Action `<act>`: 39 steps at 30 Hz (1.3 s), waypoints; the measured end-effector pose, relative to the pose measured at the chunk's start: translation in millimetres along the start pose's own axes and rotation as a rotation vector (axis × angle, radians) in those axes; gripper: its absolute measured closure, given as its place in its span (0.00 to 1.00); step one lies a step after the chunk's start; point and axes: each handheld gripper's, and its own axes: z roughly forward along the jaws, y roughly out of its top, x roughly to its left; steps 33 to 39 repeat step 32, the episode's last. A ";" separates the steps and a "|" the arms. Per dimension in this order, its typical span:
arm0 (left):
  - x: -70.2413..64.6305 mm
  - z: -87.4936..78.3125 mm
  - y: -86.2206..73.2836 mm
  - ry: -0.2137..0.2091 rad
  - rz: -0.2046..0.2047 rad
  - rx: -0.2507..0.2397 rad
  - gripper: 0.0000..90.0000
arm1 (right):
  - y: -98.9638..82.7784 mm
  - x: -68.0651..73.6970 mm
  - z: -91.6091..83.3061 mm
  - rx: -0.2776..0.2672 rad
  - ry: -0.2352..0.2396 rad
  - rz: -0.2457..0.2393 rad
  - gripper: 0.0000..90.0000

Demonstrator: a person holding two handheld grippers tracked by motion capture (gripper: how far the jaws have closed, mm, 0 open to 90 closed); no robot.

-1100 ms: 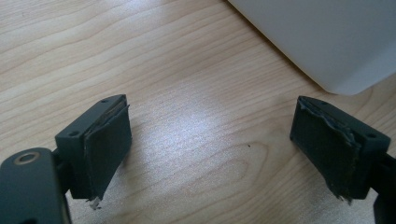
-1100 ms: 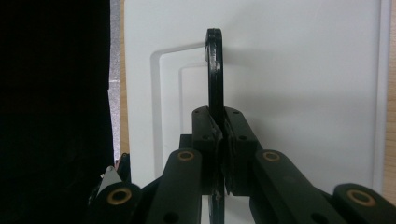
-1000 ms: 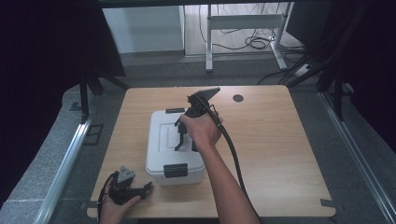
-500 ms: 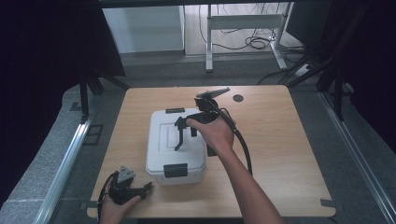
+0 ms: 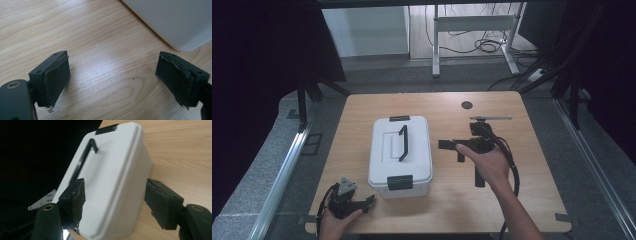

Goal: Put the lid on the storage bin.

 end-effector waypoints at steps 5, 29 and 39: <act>0.0 0.3 0.0 0.000 -0.001 -0.003 0.13 | -22.9 -31.8 -24.4 -0.055 -0.003 0.018 0.36; 2.0 0.9 0.9 -0.001 0.000 -0.003 0.13 | -82.0 -100.2 -32.7 -0.043 -0.039 0.030 0.36; 2.9 1.1 1.2 -0.001 0.000 -0.003 0.13 | -83.7 -101.9 -31.4 -0.036 -0.038 0.037 0.36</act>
